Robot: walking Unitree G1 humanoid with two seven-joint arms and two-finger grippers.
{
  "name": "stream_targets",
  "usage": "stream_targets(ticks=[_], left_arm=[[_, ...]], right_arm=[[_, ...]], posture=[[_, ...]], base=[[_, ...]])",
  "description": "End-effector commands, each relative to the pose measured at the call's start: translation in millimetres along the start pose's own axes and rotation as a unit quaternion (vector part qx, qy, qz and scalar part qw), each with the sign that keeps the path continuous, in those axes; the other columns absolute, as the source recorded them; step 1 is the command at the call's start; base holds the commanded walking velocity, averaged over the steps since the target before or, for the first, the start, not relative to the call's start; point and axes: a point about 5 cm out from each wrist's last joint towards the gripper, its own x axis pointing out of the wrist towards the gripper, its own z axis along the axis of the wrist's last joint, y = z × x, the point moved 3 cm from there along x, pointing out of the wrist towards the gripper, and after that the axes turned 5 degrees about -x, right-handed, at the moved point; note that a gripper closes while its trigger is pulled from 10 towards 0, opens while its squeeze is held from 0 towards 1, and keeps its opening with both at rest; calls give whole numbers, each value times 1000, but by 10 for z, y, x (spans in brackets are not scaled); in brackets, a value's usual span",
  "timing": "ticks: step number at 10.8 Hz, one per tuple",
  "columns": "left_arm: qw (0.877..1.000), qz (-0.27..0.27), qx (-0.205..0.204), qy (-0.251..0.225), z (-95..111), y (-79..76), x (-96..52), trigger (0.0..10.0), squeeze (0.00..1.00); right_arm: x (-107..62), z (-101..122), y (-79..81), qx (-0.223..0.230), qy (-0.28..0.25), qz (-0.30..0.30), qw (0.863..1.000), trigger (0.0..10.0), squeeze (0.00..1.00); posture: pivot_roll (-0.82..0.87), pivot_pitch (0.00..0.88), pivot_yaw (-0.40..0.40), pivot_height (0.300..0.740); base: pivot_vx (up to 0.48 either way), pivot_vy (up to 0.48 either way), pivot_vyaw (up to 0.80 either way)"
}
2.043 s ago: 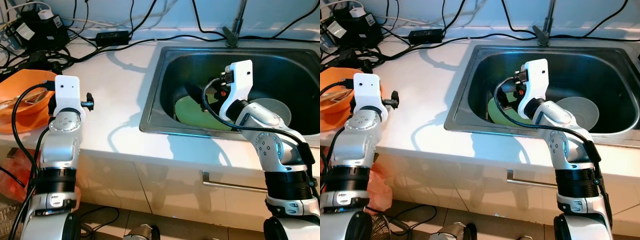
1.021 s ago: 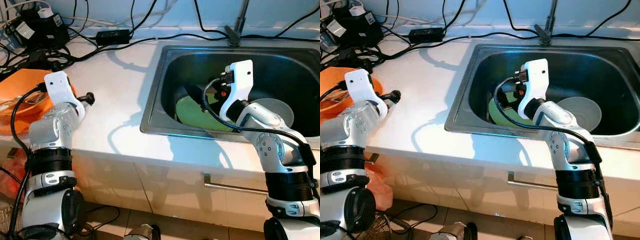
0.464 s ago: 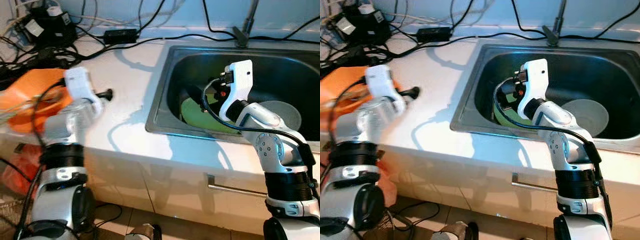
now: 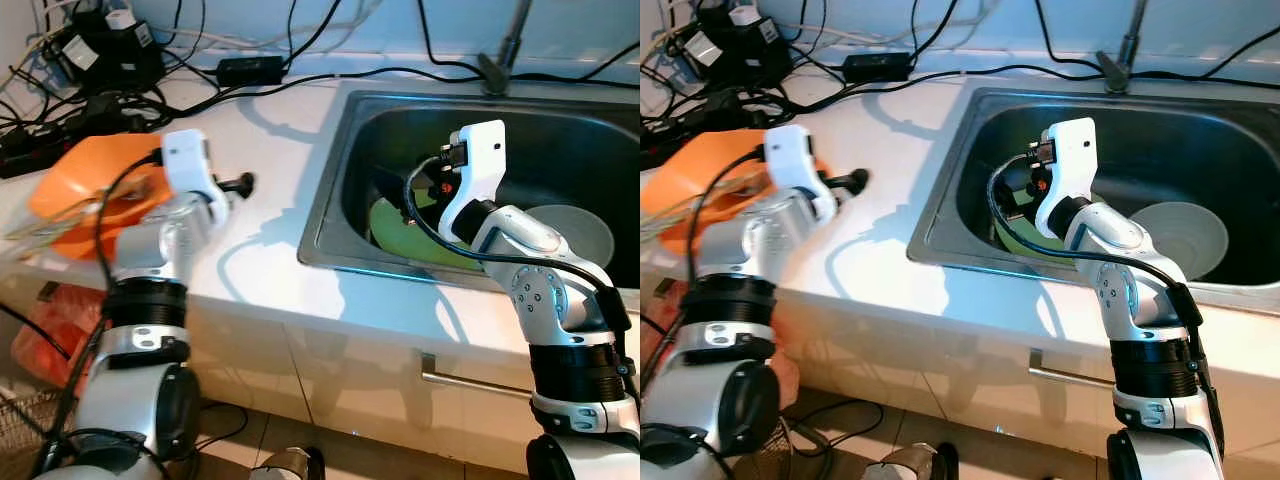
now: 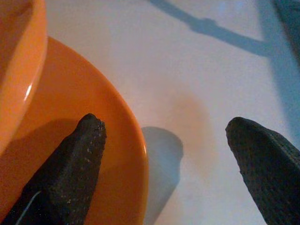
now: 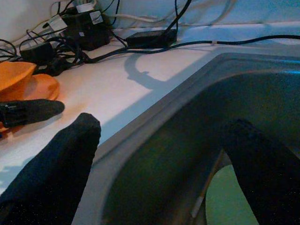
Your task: Kitchen organization
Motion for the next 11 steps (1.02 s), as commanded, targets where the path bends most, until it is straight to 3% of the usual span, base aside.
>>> stream_targets(ticks=[1, 4, 8, 11], left_arm=[[997, -40, 2, 65, -336, -195, 60, 10000, 0], [993, -90, 10, 70, -429, -486, 95, 10000, 0], [978, -194, 28, 72, -519, -995, 53, 10000, 0], [972, -219, 42, 77, -583, -1228, 18, 10000, 0]], right_arm=[[10, 16, 50, -2, 0, 8, 1000, 10000, 0], [9, 17, 44, -1, 0, 3, 1000, 10000, 0], [-8, 8, 28, 0, 0, -5, 1000, 10000, 0], [-4, -9, 26, 3, 2, -9, 1000, 10000, 0]], posture=[[131, 106, 121, 740], [123, 104, 131, 740], [117, 106, 141, 740], [120, 107, 147, 740]], base=[[0, 0, 0], [0, 0, 0], [0, 0, 0], [0, 0, 0]])
